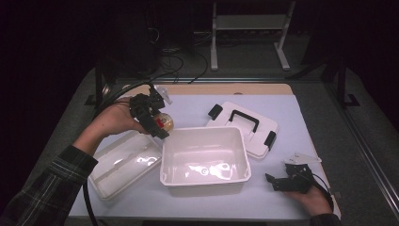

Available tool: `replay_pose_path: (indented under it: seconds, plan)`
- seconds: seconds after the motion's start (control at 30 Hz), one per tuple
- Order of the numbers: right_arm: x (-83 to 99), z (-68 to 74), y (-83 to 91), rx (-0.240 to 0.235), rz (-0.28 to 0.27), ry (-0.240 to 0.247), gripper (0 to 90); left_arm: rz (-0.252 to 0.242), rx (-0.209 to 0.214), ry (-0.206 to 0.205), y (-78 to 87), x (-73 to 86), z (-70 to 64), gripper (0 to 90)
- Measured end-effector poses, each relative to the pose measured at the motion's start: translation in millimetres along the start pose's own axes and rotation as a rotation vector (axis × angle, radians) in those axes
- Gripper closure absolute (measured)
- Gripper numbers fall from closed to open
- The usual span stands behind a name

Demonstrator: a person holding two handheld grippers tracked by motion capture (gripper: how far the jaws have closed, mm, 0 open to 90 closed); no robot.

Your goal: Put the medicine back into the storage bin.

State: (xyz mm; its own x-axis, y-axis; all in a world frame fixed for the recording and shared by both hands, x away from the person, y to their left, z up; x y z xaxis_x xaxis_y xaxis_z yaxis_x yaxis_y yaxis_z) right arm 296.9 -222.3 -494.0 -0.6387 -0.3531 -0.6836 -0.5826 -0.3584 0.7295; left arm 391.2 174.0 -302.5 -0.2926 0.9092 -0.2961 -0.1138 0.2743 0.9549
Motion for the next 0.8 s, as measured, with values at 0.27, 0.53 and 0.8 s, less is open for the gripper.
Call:
replay_pose_path:
  seconds: [0.27,0.53,0.8]
  plan:
    - [0.0,0.0,0.0,0.000,0.000,-0.001,9.3,0.017,0.040,-0.082,-13.6,-9.7,-24.4,19.7]
    - [0.1,0.0,0.1,0.000,0.001,-0.001,9.3,0.025,0.066,-0.122,-32.5,-15.4,-39.9,19.6]
    - [0.1,0.0,0.1,-0.001,0.002,-0.001,9.3,0.045,0.084,-0.148,-55.1,-14.9,-48.2,19.6]
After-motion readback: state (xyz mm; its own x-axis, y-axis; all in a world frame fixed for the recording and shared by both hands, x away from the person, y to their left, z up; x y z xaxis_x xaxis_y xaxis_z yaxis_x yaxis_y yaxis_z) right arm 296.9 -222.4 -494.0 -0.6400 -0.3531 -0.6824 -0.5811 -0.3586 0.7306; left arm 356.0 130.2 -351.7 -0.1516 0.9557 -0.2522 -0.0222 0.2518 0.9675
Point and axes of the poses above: each handheld gripper's, and its own axes: y roughly backward along the jaws, x roughly out of its underside, z roughly to its left, the point moved 5 cm from there along -y, roughly forward along the jaws, and after that the axes turned 2 degrees about z, right-handed, at the moved point
